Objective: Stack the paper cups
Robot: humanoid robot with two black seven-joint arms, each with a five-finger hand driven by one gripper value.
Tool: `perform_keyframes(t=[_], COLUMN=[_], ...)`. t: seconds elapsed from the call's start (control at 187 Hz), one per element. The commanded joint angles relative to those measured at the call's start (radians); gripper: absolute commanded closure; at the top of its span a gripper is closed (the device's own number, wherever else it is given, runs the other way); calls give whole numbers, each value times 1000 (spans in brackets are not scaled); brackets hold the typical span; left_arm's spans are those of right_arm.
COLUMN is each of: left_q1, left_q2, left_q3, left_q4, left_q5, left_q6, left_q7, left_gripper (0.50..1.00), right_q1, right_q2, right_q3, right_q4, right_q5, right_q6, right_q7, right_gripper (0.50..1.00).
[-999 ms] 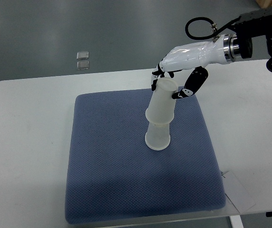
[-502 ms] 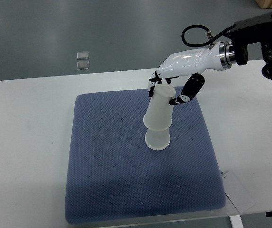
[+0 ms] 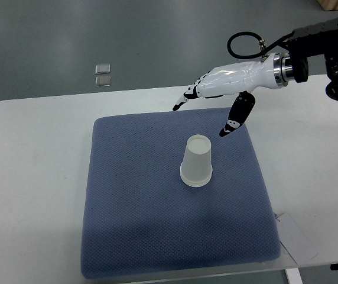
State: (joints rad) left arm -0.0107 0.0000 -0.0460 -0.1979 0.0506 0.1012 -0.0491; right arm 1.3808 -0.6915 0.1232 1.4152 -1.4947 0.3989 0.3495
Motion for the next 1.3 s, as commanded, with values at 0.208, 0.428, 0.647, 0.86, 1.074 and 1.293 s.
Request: perform_keyframes(t=[0.208, 0.428, 0.647, 0.86, 1.074, 1.293], left_q1=[0, 0, 0, 0, 0, 0], left_q2=[0, 0, 0, 0, 0, 0], left_q3=[0, 0, 0, 0, 0, 0], left_q4=[0, 0, 0, 0, 0, 0], left_q5=[0, 0, 0, 0, 0, 0], left_q6=[0, 0, 0, 0, 0, 0], left_q7=[0, 0, 0, 0, 0, 0], left_gripper=[500, 500, 500, 500, 500, 500], right_q1=[-37, -155, -339, -451, -516, -557], right_q2=[-5, 24, 152, 230, 265, 314], right_q3=[87, 268, 452, 490, 490, 490], right_q4=[-64, -229, -478, -565, -564, -570], right_q5=[68, 336, 565, 849, 1090, 1163], right_q6=[-23, -28, -143, -268, -347, -380], right_q7=[-9, -87, -178, -227, -236, -234], right_gripper=[589, 591, 593, 593, 593, 591])
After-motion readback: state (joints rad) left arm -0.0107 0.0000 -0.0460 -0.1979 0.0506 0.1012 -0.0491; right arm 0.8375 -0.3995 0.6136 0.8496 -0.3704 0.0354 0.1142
